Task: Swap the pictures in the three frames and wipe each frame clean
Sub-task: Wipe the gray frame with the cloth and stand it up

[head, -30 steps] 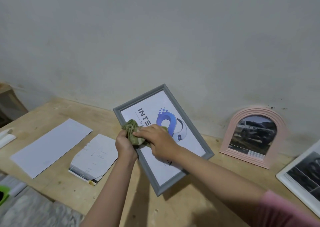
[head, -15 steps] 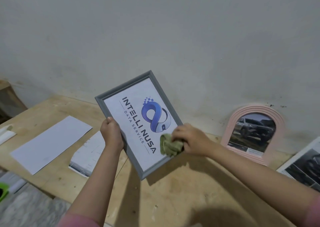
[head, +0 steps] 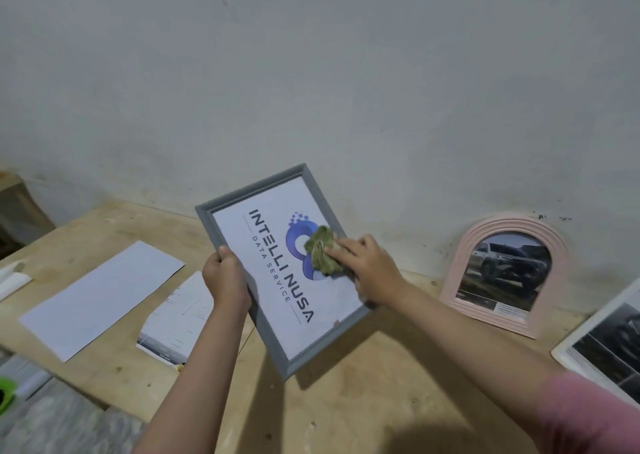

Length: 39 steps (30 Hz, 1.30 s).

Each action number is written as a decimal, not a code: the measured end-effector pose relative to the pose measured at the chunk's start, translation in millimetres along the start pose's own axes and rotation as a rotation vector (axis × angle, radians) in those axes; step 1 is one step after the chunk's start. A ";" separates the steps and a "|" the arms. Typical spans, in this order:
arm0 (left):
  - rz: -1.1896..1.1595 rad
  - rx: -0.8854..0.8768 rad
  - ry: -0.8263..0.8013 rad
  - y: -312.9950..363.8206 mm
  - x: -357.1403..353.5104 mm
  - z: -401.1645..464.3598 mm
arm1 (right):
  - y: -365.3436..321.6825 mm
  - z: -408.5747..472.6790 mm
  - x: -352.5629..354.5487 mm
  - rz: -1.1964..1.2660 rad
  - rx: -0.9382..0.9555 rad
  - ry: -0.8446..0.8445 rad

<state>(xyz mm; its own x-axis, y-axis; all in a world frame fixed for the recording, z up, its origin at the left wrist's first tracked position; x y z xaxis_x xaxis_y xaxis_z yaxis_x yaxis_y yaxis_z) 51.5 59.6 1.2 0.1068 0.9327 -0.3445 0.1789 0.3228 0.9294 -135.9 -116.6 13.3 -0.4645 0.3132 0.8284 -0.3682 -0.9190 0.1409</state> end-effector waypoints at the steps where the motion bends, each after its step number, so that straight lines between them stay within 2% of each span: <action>1: -0.020 0.004 0.041 0.0 4.6 2.7 | -3.4 -15.3 -6.0 0.010 0.005 -0.020; 5: -0.079 -0.005 0.139 3.1 16.0 12.3 | 0.5 -58.6 -21.7 0.162 -0.129 -0.139; 7: -0.049 -0.039 0.129 5.1 15.7 12.3 | 7.3 -68.1 -29.8 0.388 -0.256 -0.267; 9: -0.027 -0.060 0.123 4.7 15.9 10.2 | 17.2 -69.4 -27.9 0.685 -0.494 -0.308; 15: -0.246 0.127 0.224 -2.6 24.7 10.3 | 46.7 -90.0 -32.1 1.302 -1.299 -0.175; 18: -0.287 0.155 0.270 3.6 30.5 9.0 | 43.1 -111.5 -47.1 1.414 -1.503 -0.239; 23: -0.322 0.197 0.317 4.0 45.2 14.6 | 23.9 -115.2 -70.9 1.628 -1.466 -0.340; 25: -0.327 0.208 0.338 0.9 53.6 18.8 | 15.5 -110.7 -79.8 1.602 -1.436 -0.401; 30: -0.317 0.209 0.402 1.0 80.1 30.4 | -0.6 -84.6 -104.0 1.315 -1.401 -0.488; 35: -0.280 0.222 0.510 2.9 121.9 68.9 | -25.3 -13.8 -130.2 1.015 -1.116 -0.589; 39: -0.174 0.246 0.592 7.9 150.1 106.2 | -45.1 59.6 -160.5 0.784 -0.842 -0.571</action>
<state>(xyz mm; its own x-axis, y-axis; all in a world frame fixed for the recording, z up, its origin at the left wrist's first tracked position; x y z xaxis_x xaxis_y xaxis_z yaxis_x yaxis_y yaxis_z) 172.9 185.0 -57.2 -0.4867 0.8237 -0.2910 0.3704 0.4962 0.7852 3.3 -139.7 -93.7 -0.4551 -0.5788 0.6767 -0.6444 -0.3105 -0.6988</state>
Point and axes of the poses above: each hand's wrist, its own z-axis towards the middle knuckle, its own x-axis out of the back of the hand, y = z × x, the point moved 7 cm from there along z, towards the middle knuckle, and after that the axes turned 13 degrees about -z, right-handed, at the moved point
